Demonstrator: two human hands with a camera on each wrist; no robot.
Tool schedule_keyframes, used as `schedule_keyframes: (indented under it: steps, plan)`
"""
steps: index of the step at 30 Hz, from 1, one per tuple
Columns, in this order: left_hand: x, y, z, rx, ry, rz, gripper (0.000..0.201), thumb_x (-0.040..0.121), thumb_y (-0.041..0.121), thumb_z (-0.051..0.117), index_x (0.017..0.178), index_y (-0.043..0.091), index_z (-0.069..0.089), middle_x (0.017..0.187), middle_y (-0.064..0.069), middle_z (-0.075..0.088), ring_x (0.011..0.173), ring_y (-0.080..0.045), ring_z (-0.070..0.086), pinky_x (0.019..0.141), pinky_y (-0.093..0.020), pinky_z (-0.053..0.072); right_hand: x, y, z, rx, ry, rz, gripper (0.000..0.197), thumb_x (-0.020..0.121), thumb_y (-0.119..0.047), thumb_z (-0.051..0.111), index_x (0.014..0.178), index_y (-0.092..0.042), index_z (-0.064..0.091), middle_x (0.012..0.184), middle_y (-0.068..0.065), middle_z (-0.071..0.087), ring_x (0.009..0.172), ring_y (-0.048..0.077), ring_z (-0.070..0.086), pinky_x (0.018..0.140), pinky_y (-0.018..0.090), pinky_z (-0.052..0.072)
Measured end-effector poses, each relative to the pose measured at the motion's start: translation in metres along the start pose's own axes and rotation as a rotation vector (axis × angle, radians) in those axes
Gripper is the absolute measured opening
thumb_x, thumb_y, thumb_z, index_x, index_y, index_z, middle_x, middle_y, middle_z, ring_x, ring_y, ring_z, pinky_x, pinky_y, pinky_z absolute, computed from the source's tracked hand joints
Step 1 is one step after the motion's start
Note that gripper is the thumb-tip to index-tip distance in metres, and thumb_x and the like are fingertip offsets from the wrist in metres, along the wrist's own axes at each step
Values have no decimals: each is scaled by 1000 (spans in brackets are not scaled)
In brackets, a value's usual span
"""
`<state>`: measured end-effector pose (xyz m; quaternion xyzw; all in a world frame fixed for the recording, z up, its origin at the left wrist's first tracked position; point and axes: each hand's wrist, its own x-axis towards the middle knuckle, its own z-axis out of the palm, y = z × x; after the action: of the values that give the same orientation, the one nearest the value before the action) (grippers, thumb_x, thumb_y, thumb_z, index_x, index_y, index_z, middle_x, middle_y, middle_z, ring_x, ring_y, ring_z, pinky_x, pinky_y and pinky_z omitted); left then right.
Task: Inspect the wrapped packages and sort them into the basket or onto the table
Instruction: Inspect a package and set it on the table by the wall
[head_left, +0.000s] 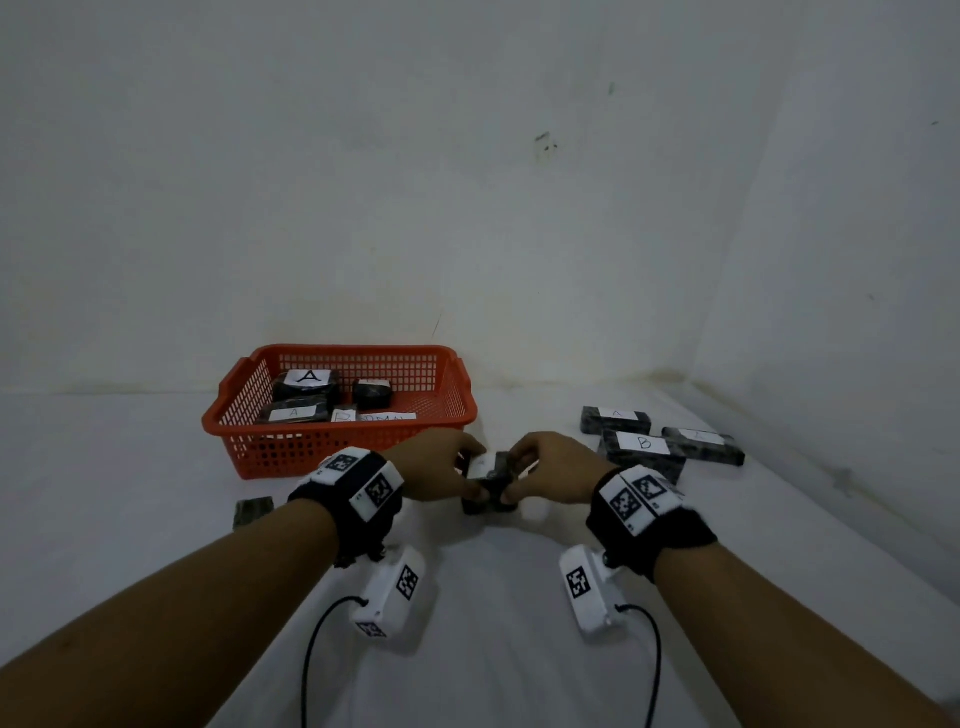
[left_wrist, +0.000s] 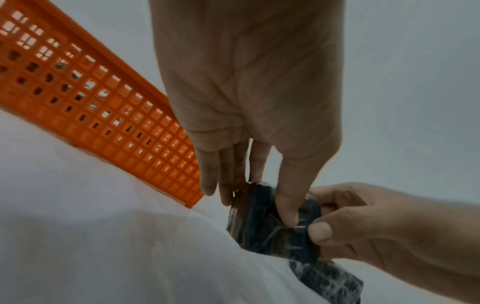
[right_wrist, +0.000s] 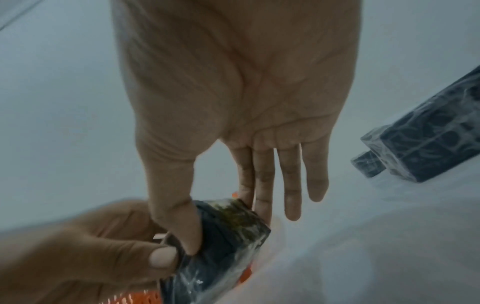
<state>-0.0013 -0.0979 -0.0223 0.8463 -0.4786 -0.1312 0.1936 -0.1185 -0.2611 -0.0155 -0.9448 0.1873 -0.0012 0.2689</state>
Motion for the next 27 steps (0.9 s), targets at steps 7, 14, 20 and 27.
schedule_keyframes:
  steps: [7,14,20,27]
  plan:
    - [-31,-6,-8,-824,192,76,48,90,38,74,132,17,66,125,-6,72,118,-22,68,107,-44,53,-13,-5,-14,635,40,-143,27,96,-15,71,120,-3,69,116,24,73,109,33,71,103,47,57]
    - [-72,-13,-12,-992,356,101,37,97,25,67,131,11,66,124,-10,73,116,-26,71,104,-47,54,-19,-44,13,913,44,-269,26,100,-18,63,120,-3,72,117,21,75,108,29,72,102,41,56]
    - [-103,-28,-25,-954,378,83,35,95,26,65,129,20,68,121,-1,75,114,-18,71,100,-37,57,-5,-70,37,925,67,-333,31,94,-28,75,116,-7,77,108,12,80,105,26,77,103,44,58]
    - [-107,-50,-31,-906,483,-14,28,99,21,63,125,20,70,117,0,77,110,-16,73,104,-43,55,9,-92,49,1024,-97,-328,32,96,-22,71,121,-2,74,115,16,78,110,30,75,100,36,59]
